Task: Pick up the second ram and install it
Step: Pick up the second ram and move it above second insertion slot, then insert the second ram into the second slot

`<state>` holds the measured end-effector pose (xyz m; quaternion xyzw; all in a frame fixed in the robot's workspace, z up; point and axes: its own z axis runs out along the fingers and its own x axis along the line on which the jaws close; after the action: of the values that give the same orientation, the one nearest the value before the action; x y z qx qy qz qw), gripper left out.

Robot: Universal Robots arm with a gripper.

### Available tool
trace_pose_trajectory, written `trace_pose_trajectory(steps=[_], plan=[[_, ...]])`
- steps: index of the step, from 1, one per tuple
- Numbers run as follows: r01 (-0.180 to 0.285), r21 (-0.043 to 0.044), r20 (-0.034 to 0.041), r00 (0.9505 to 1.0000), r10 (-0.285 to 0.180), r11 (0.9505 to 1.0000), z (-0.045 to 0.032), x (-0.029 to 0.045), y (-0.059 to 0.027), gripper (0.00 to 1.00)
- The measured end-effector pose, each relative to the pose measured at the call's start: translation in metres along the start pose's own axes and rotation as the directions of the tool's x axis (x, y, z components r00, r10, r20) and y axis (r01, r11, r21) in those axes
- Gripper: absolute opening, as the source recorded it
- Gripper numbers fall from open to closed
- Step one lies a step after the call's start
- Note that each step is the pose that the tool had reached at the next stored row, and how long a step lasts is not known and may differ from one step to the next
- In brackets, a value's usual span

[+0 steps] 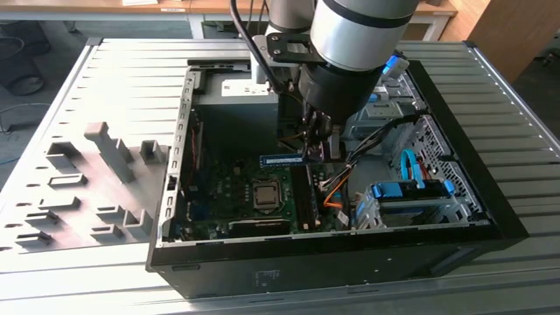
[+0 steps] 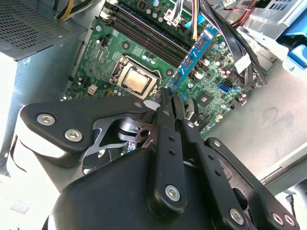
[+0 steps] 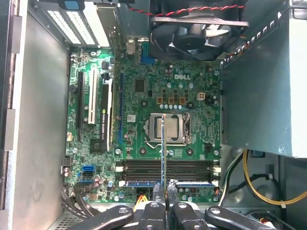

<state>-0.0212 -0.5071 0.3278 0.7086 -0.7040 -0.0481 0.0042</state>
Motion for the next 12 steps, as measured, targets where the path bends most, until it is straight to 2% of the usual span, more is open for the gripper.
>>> trace_pose_trajectory(steps=[9, 12], plan=[[-0.001, 0.0, 0.0001, 1.0, 0.001, 1.0, 0.0001, 0.0, 0.0, 0.14], [-0.014, 0.0009, 0.0011, 0.9999, 0.014, 0.9999, 0.0001, 0.0, -0.0001, 0.14]])
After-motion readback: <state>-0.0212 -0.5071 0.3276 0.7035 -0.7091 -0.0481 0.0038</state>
